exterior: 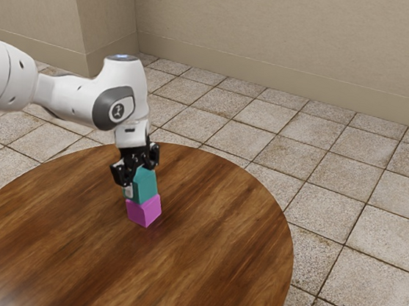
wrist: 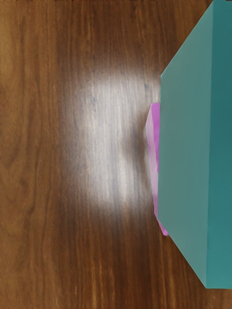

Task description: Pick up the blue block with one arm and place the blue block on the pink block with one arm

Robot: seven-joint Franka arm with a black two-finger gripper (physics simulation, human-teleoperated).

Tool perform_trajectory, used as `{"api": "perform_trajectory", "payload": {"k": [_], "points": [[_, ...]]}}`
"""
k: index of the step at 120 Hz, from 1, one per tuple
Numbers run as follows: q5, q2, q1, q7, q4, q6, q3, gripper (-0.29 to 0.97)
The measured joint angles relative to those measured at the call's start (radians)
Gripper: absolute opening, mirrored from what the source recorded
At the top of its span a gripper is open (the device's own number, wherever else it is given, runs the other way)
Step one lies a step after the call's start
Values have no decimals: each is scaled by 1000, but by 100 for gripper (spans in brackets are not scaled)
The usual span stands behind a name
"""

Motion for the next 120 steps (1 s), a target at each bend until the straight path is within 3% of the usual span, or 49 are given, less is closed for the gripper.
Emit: {"api": "perform_trajectory", "payload": {"k": [32, 58, 81, 102, 120], "points": [[13, 25, 0, 11, 19, -15, 0, 55], [12, -3, 0, 16, 19, -29, -1, 63], [3, -227, 2, 14, -1, -135, -2, 66], [2, -524, 1, -49, -153, -259, -6, 67], [5, -560, 0, -138, -131, -330, 10, 68]]}}
